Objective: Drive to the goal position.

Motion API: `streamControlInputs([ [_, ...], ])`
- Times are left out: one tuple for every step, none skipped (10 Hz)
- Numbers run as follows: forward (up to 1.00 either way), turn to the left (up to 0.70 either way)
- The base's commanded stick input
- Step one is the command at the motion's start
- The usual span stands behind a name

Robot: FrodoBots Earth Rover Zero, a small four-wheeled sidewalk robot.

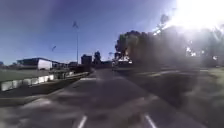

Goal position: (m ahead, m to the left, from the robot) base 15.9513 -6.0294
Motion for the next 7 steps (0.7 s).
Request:
streamControlInputs([
  [1.0,0.0],
  [1.0,0.0],
  [1.0,0.0],
  [1.0,0.0],
  [1.0,0.0],
  [1.0,0.0],
  [1.0,0.0],
])
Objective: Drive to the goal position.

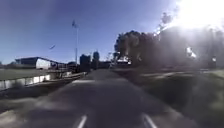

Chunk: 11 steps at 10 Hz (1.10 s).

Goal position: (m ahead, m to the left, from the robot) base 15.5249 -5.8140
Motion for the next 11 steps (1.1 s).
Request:
streamControlInputs([
  [1.0,0.0],
  [1.0,0.0],
  [1.0,0.0],
  [1.0,0.0],
  [1.0,0.0],
  [1.0,0.0],
  [1.0,0.0],
  [1.0,0.0],
  [1.0,0.0],
  [1.0,0.4],
  [1.0,0.4],
])
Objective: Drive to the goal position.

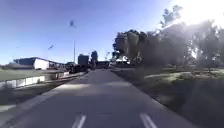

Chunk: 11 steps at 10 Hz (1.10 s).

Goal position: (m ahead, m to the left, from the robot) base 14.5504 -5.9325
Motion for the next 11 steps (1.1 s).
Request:
streamControlInputs([
  [1.0,0.0],
  [1.0,0.0],
  [1.0,0.0],
  [1.0,0.0],
  [1.0,0.0],
  [1.0,0.0],
  [1.0,0.0],
  [1.0,0.17],
  [1.0,0.34],
  [1.0,0.29],
  [1.0,0.11],
])
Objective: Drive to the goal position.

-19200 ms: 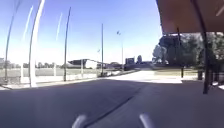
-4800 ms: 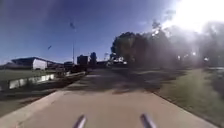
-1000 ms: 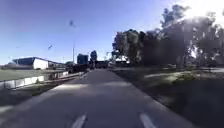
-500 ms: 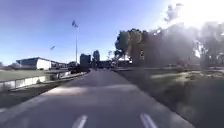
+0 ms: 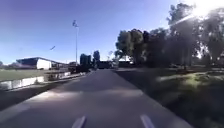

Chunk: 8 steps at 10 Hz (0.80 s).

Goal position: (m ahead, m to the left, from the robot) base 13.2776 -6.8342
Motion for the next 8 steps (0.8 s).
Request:
streamControlInputs([
  [1.0,0.0],
  [1.0,0.0],
  [1.0,0.0],
  [1.0,0.0],
  [1.0,0.0],
  [1.0,0.0],
  [1.0,0.0],
  [1.0,0.0],
])
